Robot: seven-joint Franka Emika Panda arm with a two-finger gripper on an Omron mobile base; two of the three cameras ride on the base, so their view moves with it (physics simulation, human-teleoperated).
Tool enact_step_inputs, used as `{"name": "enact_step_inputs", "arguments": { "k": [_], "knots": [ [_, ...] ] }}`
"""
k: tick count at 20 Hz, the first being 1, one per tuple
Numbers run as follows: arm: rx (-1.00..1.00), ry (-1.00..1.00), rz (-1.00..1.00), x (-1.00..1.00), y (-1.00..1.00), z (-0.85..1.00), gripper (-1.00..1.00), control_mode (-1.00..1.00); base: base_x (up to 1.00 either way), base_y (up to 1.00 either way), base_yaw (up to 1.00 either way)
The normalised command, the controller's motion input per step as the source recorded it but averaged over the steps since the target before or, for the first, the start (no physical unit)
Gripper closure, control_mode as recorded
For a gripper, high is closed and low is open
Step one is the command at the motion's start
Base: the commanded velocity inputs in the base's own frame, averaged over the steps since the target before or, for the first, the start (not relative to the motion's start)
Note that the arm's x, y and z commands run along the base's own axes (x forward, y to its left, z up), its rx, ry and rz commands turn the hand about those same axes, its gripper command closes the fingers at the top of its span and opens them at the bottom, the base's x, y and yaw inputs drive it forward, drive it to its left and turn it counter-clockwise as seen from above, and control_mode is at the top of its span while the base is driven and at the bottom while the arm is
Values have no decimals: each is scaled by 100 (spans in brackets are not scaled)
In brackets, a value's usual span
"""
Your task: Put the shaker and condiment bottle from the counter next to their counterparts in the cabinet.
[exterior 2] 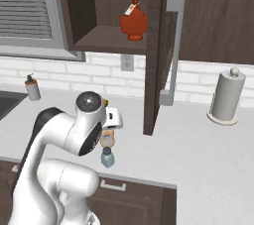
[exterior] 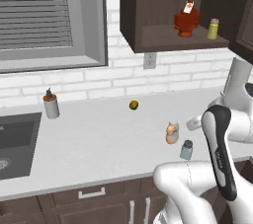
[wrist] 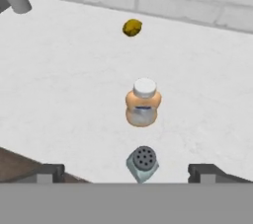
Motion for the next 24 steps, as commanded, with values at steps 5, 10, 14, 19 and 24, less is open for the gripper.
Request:
{"name": "enact_step_inputs", "arguments": {
  "k": [5,10,14,19,24],
  "knots": [
    [0,-1,11,-2,-1,-27,-100,-100,0,0,0],
    [0,0,9,0,-3,-36,-100,-100,0,0,0],
    [0,-2,8,0,-18,-34,-100,-100,0,0,0],
    [0,-3,9,0,-22,-21,-100,-100,0,0,0],
    [0,-3,1,0,0,-25,-100,-100,0,0,0]
  ]
}}
